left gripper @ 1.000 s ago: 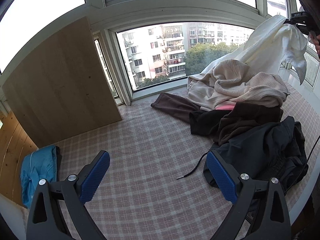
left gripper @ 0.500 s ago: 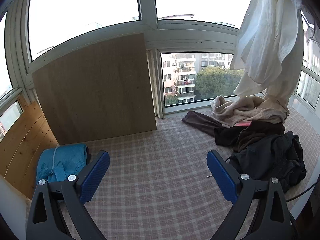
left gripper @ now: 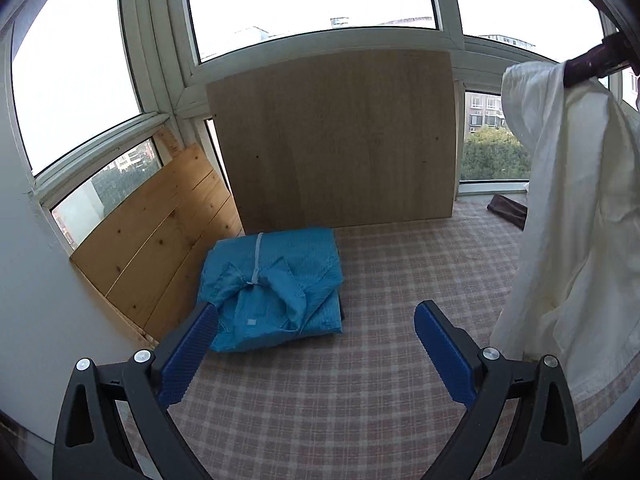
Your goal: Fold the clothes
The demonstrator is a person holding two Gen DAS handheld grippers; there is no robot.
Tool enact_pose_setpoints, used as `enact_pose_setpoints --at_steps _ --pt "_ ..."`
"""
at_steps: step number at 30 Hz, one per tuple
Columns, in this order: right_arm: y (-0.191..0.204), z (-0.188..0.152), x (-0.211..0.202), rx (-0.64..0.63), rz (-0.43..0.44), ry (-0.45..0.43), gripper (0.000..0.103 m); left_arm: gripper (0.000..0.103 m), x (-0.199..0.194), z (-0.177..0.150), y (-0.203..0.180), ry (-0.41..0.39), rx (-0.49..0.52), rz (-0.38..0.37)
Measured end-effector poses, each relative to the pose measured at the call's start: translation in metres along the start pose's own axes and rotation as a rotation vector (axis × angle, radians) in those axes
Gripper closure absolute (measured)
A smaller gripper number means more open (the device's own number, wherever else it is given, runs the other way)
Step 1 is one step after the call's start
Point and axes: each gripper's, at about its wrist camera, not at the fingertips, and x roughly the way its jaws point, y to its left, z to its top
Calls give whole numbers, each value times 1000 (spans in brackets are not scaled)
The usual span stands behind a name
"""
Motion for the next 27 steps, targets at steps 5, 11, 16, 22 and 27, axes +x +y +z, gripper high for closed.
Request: enact_pose_setpoints --at_steps 5,11,16,22,27 --pt "-11 -62 92 187 190 213 44 4 26 -23 23 83 36 -16" --pt "-33 -87 61 442 326 60 44 4 49 -32 6 129 77 -92" --pt "-42 -128 85 321 20 128 42 4 60 -42 -29 156 91 -184" --pt "-86 -224 142 315 -86 289 42 4 76 -53 -111 243 157 -314" --pt "-110 -248 156 300 -13 264 42 4 104 -66 -185 302 342 -261"
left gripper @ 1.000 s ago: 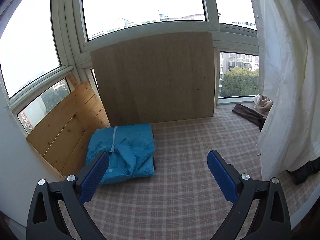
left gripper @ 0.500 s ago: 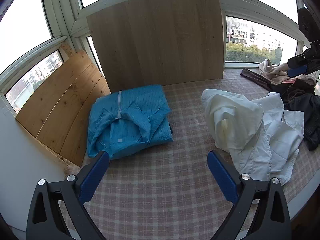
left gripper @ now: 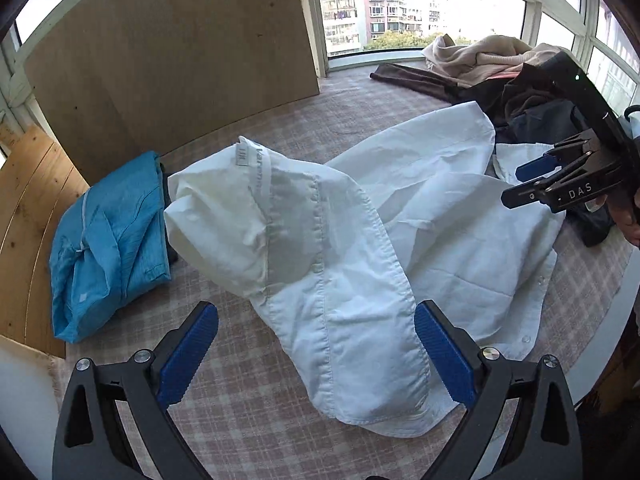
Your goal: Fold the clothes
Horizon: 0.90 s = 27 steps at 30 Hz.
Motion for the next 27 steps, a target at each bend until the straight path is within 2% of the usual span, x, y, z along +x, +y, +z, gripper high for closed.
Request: enact_pose_setpoints --at_steps 2,4,5,6,7,8,10,11,12,14,16,19,20,22,23,25,26,27 --pt "0 2 3 -49 2 -10 42 5 22 5 -18 39 72 73" --pt "4 2 11 -109 -8 -2 42 19 36 6 -21 62 80 47" --pt "7 2 17 -136 -15 6 42 37 41 6 -17 86 55 22" --pt "9 2 22 -162 -22 15 42 48 45 5 -12 107 29 -2" --pt "10 0 25 -170 -16 19 42 50 43 3 -2 107 -7 -19" --pt "10 -1 28 -173 -7 22 44 58 41 1 8 106 -44 -36" --pt "9 -5 29 -170 3 26 67 73 36 -3 29 106 -116 -71" --pt "8 -6 25 -162 3 28 88 87 33 -6 40 105 -151 -80" --pt "6 -7 22 -153 2 29 93 88 27 -11 52 102 -174 -45" --pt "2 -10 8 -135 14 16 96 88 14 -21 78 95 -223 24" --pt "-2 -14 -14 -114 48 -20 97 88 -4 -37 107 79 -296 63" --pt "-4 -28 -49 -115 74 -59 97 89 -21 -70 144 100 -380 188" --pt "1 -37 -50 -135 84 -21 97 89 -23 -85 153 116 -406 212" --pt "12 -55 -45 -184 107 82 96 82 -24 -104 163 145 -431 229" --pt "17 -61 -42 -215 67 112 94 74 -24 -111 166 157 -436 229" --pt "25 -71 -33 -280 -43 162 84 71 -25 -122 173 177 -444 228" --pt "25 -69 -33 -280 -86 160 76 68 -25 -118 173 166 -429 221" --pt "24 -61 -37 -260 -92 129 70 61 -26 -114 174 153 -415 213"
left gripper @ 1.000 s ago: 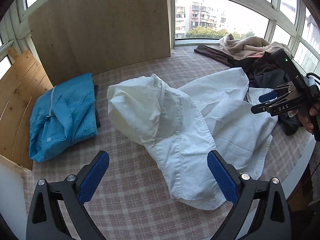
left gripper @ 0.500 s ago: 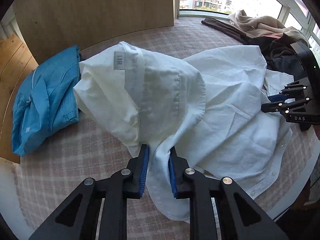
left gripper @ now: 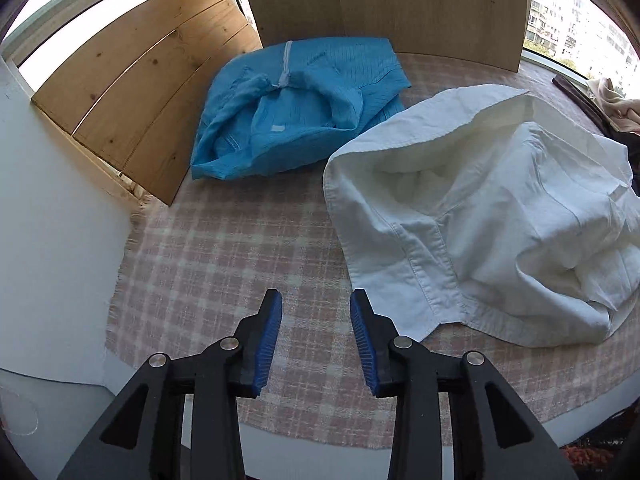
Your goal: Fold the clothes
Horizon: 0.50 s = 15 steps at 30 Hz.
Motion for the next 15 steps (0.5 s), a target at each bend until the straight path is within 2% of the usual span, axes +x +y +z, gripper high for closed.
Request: enact_pose_setpoints --at_steps 2,3,5,7,10,14,15 --pt "-8 17 -13 50 -1 -74 64 48 0 12 -6 -42 41 -20" --pt "-9 28 -20 60 14 -114 54 41 1 18 -10 -63 66 -26" --pt "-5 55 -30 50 44 -184 41 38 7 31 -16 -86 118 -3" --pt "4 82 -29 3 48 -218 40 39 23 42 -19 -67 160 41" --pt "21 110 -8 -65 28 -184 40 39 53 52 -14 -19 170 57" --pt "39 119 21 -154 35 -102 40 39 83 62 -5 42 118 -44" --pt "42 118 27 -176 23 -95 40 42 87 63 -4 46 101 -81"
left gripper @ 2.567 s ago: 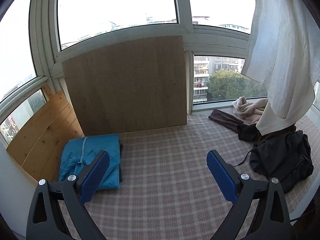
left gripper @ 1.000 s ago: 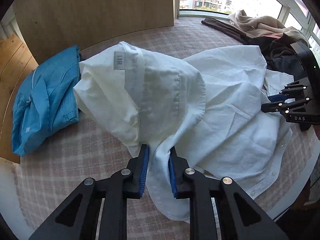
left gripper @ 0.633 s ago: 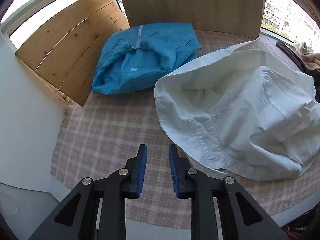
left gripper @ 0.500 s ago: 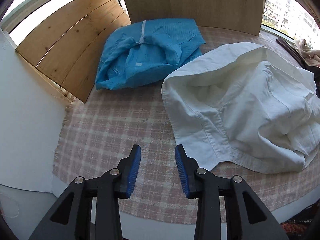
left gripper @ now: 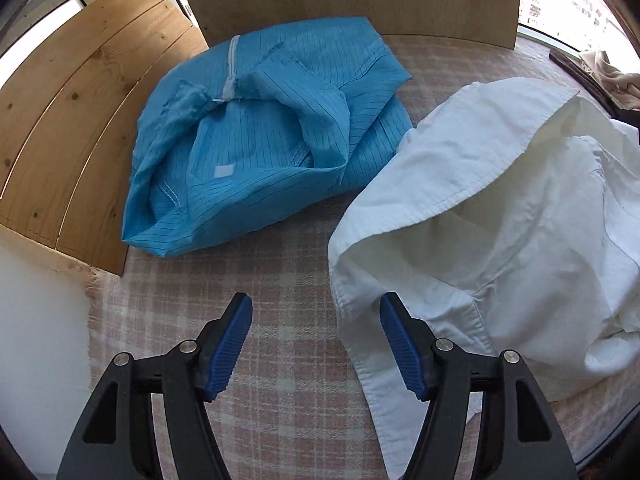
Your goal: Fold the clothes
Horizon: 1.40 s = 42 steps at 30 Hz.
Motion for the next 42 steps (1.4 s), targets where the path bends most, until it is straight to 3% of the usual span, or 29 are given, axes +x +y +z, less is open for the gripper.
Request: enact_pose_setpoints --at_steps 1,2,3,4,5,6,9,13,17,19,20,21,24,26,28,33,41,42 --pt "3 0 5 -22 -13 6 40 50 3 2 1 2 -15 -44" --pt "7 -1 9 -43 -27 12 40 80 6 3 2 13 -30 -98" --pt "8 -2 13 -52 -22 21 45 102 9 4 3 28 -45 -142" --pt "9 -4 16 -56 -12 30 56 102 10 4 4 31 -58 -157" --pt "8 -6 16 -45 15 40 85 102 6 5 3 21 -58 -154" --pt "6 -7 16 -29 47 50 95 102 3 5 3 12 -59 -151" --pt "-3 -14 0 7 48 13 98 102 -22 7 6 -54 -76 -179" --pt "-20 -24 -36 73 57 -70 98 102 -71 16 16 -156 -88 -214" --pt "-27 -26 -61 88 -30 -98 98 102 -111 26 13 -235 -57 -225" --pt "-29 -20 -70 66 -126 -93 92 102 -129 26 5 -271 -11 -239" --pt "-29 -14 -75 64 -165 -98 77 102 -136 26 0 -285 11 -239" --pt "-25 -5 -82 60 -147 -125 63 102 -143 26 -6 -299 35 -238" --pt "-3 25 -105 16 -37 -225 59 102 -150 29 -19 -314 83 -254" --pt "29 47 -113 -77 49 -289 54 102 -153 28 -23 -314 94 -269" --pt "68 67 -111 -204 68 -337 48 102 -155 26 -27 -310 110 -253" --pt "144 107 -92 -472 46 -392 47 102 -162 21 -26 -288 132 -246" --pt "181 151 -74 -598 124 -442 48 102 -173 15 -20 -297 156 -236" --pt "182 157 -70 -582 174 -404 61 102 -174 14 -20 -300 157 -232"
